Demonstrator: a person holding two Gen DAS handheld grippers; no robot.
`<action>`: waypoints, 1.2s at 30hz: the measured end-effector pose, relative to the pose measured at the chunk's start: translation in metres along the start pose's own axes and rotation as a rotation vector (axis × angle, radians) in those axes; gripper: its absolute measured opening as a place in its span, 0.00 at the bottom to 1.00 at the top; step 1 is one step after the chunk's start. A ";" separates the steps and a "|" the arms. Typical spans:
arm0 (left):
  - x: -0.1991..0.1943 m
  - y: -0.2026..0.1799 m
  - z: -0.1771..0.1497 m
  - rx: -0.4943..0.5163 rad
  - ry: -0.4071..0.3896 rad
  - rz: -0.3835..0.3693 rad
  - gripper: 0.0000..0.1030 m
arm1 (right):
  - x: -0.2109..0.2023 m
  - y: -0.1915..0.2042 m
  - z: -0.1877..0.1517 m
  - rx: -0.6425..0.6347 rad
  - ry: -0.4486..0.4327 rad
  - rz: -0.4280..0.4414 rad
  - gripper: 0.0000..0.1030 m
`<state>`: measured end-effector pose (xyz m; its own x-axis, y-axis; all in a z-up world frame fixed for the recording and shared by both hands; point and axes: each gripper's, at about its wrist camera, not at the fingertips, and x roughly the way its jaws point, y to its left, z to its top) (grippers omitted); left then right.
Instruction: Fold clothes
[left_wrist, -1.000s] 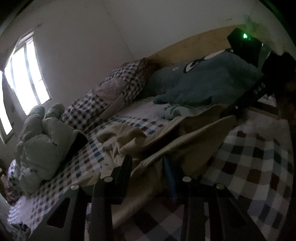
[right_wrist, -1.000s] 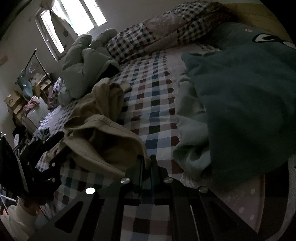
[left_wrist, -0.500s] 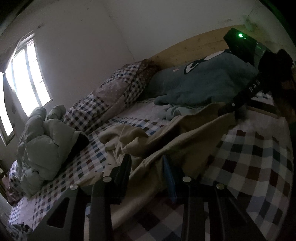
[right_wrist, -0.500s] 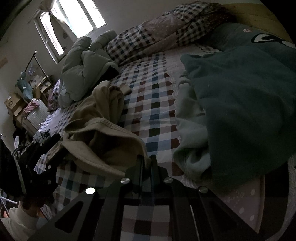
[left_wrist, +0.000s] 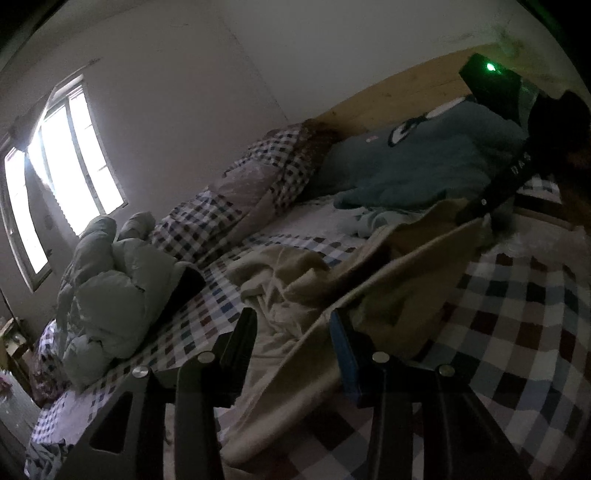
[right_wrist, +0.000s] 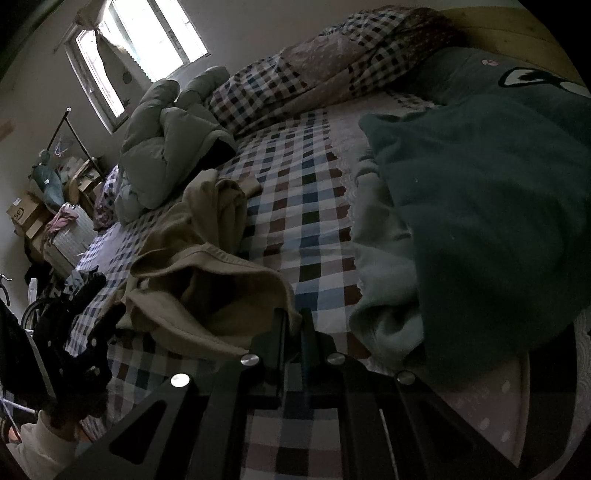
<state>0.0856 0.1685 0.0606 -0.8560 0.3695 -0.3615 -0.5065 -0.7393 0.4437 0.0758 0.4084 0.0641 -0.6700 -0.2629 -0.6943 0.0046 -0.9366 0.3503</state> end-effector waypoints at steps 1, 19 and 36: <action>0.001 -0.003 0.000 0.012 0.003 -0.004 0.43 | 0.000 0.000 0.000 0.000 0.001 -0.001 0.06; 0.018 -0.031 0.002 0.144 0.045 0.014 0.28 | -0.002 -0.002 -0.003 -0.002 0.005 0.010 0.06; 0.027 -0.036 0.003 0.169 0.071 0.049 0.20 | -0.003 -0.003 -0.005 -0.005 0.014 0.012 0.06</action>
